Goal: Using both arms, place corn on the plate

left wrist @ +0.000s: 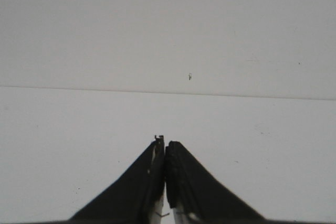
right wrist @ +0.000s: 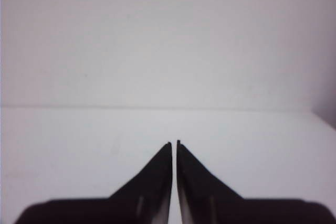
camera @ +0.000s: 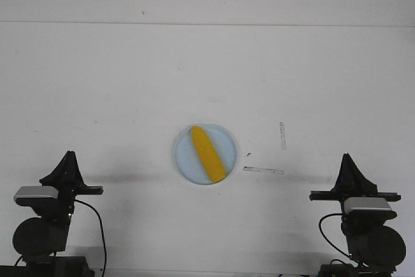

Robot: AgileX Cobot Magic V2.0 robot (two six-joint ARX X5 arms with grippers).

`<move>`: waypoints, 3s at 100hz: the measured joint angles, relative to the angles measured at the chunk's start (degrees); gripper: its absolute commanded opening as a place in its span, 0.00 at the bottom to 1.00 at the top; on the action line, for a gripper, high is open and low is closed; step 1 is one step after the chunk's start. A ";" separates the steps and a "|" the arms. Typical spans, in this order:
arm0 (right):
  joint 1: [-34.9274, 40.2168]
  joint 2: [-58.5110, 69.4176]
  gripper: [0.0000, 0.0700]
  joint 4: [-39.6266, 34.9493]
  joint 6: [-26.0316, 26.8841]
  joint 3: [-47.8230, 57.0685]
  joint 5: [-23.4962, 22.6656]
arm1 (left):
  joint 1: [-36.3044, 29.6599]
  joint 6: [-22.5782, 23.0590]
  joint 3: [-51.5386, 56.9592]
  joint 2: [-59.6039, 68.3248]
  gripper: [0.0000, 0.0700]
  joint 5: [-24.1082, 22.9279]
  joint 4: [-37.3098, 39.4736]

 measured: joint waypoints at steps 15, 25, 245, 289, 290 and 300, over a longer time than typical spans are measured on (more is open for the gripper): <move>0.00 -1.57 0.02 0.15 -0.02 0.00 -0.02 | 0.00 0.02 0.00 0.00 0.00 0.00 0.00; 0.02 -1.60 0.02 0.55 -0.04 0.00 0.00 | 0.00 0.00 0.00 0.00 0.00 0.00 0.00; 0.00 -1.60 0.02 0.55 -0.15 0.00 -0.02 | -1.33 0.02 -14.10 -8.66 0.00 0.26 2.56; -0.02 -2.16 0.02 0.13 -0.17 0.00 0.13 | -1.33 0.02 -14.10 -8.63 0.00 0.26 2.54; -0.04 -2.34 0.02 -0.07 -0.17 0.00 0.11 | -1.33 0.02 -14.10 -8.63 0.00 0.26 2.54; -0.22 -4.76 0.02 0.04 -0.17 -1.18 -0.24 | -1.33 0.02 -14.10 -8.63 0.00 0.26 2.51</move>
